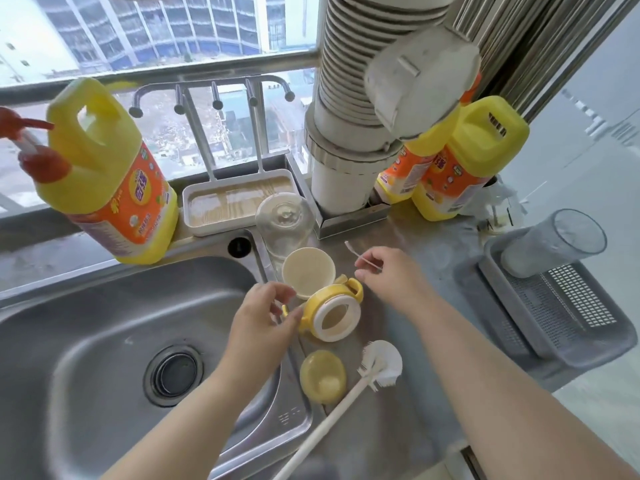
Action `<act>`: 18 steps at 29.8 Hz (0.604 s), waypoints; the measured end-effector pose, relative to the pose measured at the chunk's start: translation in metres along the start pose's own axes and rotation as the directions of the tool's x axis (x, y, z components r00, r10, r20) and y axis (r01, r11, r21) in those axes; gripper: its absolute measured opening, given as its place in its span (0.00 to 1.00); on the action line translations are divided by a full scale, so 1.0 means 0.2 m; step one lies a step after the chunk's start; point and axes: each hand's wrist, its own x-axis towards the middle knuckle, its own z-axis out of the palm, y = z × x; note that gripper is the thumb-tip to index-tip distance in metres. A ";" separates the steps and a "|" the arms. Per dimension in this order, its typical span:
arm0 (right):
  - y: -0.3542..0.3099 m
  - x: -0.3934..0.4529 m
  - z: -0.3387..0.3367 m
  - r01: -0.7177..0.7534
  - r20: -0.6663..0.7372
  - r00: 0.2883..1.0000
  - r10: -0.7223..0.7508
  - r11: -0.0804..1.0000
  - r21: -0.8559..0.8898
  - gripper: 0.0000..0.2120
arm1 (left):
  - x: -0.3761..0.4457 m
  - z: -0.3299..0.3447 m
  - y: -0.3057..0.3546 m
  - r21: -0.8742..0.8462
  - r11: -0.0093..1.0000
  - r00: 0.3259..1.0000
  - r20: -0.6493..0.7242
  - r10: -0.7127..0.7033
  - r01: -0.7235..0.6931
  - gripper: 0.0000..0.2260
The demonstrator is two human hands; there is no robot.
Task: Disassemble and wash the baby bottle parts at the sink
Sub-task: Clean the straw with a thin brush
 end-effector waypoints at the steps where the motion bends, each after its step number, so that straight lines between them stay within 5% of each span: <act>1: -0.01 0.04 0.01 -0.004 0.044 0.999 0.005 0.999 -0.037 0.05 | 0.01 0.01 0.01 -0.009 1.000 1.000 0.012 0.007 -0.007 0.07; 7: 0.01 0.19 0.09 -0.075 0.249 0.964 0.087 0.995 -0.060 0.10 | 0.05 0.06 0.06 -0.010 0.998 0.997 0.035 0.069 -0.068 0.07; 18: 0.09 0.21 0.03 -0.023 0.334 0.943 -0.001 0.997 0.068 0.06 | 0.06 0.04 0.07 -0.103 0.995 1.000 0.012 -0.004 0.005 0.09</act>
